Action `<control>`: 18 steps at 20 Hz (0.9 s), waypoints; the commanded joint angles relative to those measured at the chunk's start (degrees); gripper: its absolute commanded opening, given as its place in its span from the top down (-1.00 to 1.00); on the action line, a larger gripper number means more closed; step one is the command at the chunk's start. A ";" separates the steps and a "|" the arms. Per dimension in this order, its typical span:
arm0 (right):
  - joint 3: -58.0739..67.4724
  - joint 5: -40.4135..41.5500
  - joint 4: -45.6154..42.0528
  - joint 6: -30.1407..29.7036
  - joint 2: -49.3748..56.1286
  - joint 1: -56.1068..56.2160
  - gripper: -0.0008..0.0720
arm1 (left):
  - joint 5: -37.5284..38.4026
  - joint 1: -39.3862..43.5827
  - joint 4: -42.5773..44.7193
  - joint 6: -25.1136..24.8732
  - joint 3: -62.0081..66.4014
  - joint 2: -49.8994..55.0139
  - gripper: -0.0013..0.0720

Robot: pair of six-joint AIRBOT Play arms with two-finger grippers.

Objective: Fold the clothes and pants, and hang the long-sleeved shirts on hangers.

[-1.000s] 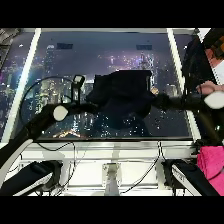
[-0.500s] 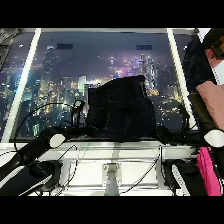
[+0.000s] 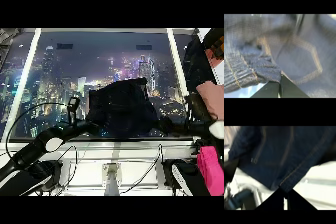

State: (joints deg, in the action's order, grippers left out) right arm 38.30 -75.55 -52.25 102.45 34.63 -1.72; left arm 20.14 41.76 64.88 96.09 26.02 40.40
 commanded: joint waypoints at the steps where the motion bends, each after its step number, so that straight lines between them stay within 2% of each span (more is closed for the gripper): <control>1: 11.47 7.39 -0.52 -9.11 14.16 0.02 0.94 | -12.96 -1.79 -0.31 1.75 2.91 0.50 0.93; 5: 29.68 9.40 -0.50 -16.28 31.23 0.02 0.94 | -15.89 -8.09 -0.42 2.14 7.10 5.92 0.93; 9: 43.50 12.92 -0.57 -18.69 43.74 0.35 0.94 | -20.96 -12.59 -1.07 3.10 9.29 15.12 0.93; 11: 46.07 15.52 -0.68 -19.15 47.78 0.98 0.94 | -29.27 -12.57 -1.05 3.48 9.44 19.50 0.93; 13: 46.27 20.35 -0.55 -19.39 50.71 2.62 0.93 | -37.77 -12.44 -1.05 8.92 9.55 23.54 0.93; 15: 46.27 29.38 -0.74 -19.47 53.88 5.16 0.93 | -47.25 -12.46 -1.03 14.25 9.55 27.89 0.92; 16: 46.27 35.56 -0.68 -19.47 55.30 6.43 0.81 | -52.28 -12.46 -1.05 15.19 9.60 30.36 0.88; 17: 46.27 41.94 -0.66 -19.45 56.50 7.61 0.26 | -56.08 -12.63 -1.05 15.17 9.68 32.48 0.57; 18: 46.27 47.58 -0.76 -19.47 57.55 8.55 -0.36 | -59.34 -13.00 -1.05 15.19 9.73 34.38 -0.01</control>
State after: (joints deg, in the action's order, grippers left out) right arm 83.88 -44.23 -52.97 83.31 88.27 4.01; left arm -25.69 29.23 63.59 108.09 35.53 69.06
